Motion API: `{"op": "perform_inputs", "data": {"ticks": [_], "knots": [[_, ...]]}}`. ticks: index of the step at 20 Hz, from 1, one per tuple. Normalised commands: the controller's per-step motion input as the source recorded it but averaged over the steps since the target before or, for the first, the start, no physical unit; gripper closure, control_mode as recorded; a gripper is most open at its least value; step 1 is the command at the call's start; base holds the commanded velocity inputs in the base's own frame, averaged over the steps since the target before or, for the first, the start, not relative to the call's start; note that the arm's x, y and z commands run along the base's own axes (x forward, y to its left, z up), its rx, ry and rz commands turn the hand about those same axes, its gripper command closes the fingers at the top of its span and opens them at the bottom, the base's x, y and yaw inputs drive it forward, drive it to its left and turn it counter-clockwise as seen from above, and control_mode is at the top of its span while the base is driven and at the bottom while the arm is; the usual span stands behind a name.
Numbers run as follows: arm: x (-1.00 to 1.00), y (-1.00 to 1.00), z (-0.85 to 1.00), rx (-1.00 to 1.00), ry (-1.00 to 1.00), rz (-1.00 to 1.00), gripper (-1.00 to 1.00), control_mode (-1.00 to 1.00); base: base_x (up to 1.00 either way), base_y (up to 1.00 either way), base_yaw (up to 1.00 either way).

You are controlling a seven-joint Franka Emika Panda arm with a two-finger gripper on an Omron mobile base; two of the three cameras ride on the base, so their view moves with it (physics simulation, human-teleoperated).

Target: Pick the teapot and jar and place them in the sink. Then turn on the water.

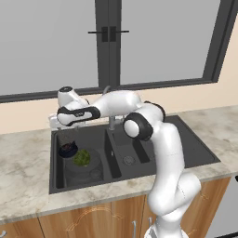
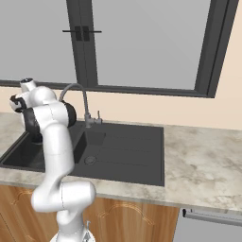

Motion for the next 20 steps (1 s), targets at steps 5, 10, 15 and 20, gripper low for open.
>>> {"op": "perform_inputs", "data": {"ticks": [5,10,15,20], "knots": [[0.00,-0.01,0.30,0.00,-0.03,0.00,-1.00,-1.00,0.00,0.00,0.00],[-0.12,-0.26,0.02,0.00,-0.15,0.00,-1.00,-1.00,0.00,0.00,0.00],[-0.34,-0.52,0.06,0.02,-0.12,0.02,-1.00,-1.00,0.00,0.00,0.00],[-0.40,-0.66,0.08,0.03,-0.06,0.03,-1.00,-1.00,0.00,0.00,0.00]]}}
